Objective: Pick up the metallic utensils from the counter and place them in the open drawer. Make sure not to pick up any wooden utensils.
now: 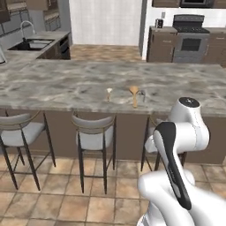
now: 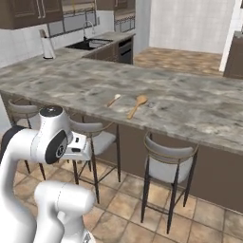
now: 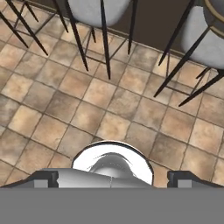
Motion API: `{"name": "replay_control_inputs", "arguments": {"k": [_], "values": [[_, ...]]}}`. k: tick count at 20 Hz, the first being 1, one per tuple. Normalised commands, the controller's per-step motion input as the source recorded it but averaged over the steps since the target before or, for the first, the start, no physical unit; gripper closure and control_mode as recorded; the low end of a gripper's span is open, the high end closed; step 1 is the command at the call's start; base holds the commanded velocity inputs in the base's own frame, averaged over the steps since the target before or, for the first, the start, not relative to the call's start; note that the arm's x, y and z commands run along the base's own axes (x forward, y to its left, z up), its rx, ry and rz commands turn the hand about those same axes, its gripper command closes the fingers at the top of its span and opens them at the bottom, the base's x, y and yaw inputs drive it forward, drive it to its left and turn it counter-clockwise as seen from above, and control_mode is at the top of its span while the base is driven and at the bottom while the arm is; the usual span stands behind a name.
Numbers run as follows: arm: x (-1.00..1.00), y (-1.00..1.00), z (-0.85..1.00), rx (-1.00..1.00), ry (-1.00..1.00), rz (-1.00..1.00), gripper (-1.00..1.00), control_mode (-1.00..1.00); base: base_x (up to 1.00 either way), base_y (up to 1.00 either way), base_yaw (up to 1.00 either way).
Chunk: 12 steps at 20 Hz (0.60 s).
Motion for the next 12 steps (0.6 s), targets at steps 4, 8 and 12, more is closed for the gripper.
{"name": "replay_control_inputs", "arguments": {"k": [4, 8, 12], "values": [[0.00, 0.00, 0.00, 0.00, 0.00, 0.00, -1.00, 1.00, 0.57, 0.21, -0.22], [0.00, 0.00, 0.00, 0.00, 0.00, 0.00, -1.00, 1.00, 0.62, 0.15, -0.12], [0.00, 0.00, 0.00, 0.00, 0.00, 0.00, -1.00, 1.00, 0.52, 0.00, -0.17]]}}
